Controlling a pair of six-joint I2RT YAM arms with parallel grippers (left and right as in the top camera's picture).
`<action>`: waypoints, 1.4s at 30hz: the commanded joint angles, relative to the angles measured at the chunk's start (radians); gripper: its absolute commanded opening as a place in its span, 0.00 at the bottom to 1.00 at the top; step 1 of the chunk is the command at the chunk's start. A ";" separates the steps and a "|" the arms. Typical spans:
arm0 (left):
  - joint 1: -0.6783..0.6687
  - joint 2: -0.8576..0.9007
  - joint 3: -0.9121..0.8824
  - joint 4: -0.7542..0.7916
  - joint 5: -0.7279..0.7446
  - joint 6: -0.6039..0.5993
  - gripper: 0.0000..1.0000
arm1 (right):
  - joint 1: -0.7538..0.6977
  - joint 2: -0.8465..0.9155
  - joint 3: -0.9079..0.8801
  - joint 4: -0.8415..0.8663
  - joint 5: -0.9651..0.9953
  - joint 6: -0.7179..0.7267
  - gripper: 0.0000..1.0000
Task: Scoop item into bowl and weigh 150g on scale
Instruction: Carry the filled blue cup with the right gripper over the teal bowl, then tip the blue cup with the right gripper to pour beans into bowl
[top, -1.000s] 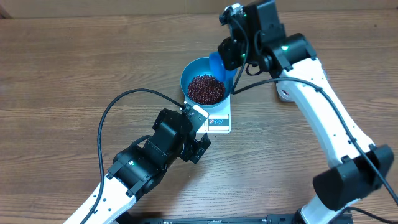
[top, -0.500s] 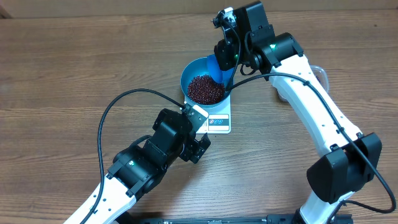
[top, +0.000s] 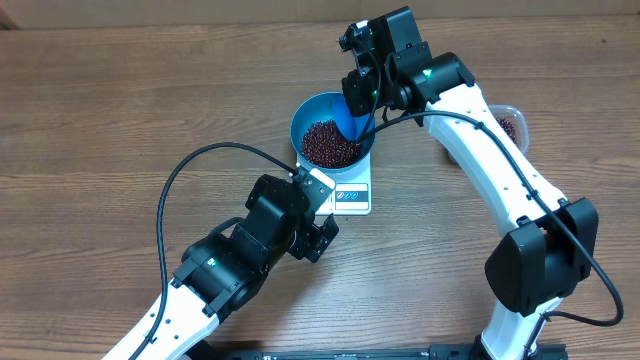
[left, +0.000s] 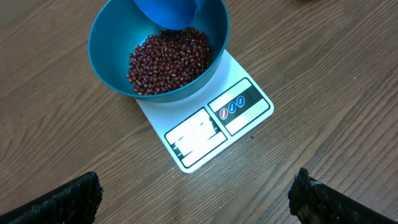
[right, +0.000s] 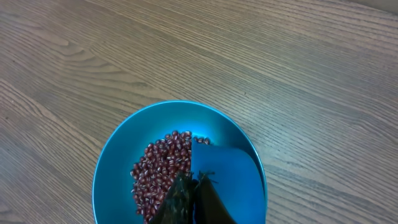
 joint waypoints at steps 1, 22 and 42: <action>0.002 0.005 -0.005 0.003 -0.012 -0.013 1.00 | 0.010 -0.003 -0.002 0.004 0.006 0.008 0.04; 0.002 0.005 -0.005 0.003 -0.012 -0.013 0.99 | 0.062 0.014 -0.021 0.012 0.067 0.008 0.04; 0.002 0.005 -0.005 0.003 -0.012 -0.013 1.00 | 0.092 0.064 -0.021 -0.016 0.108 0.008 0.04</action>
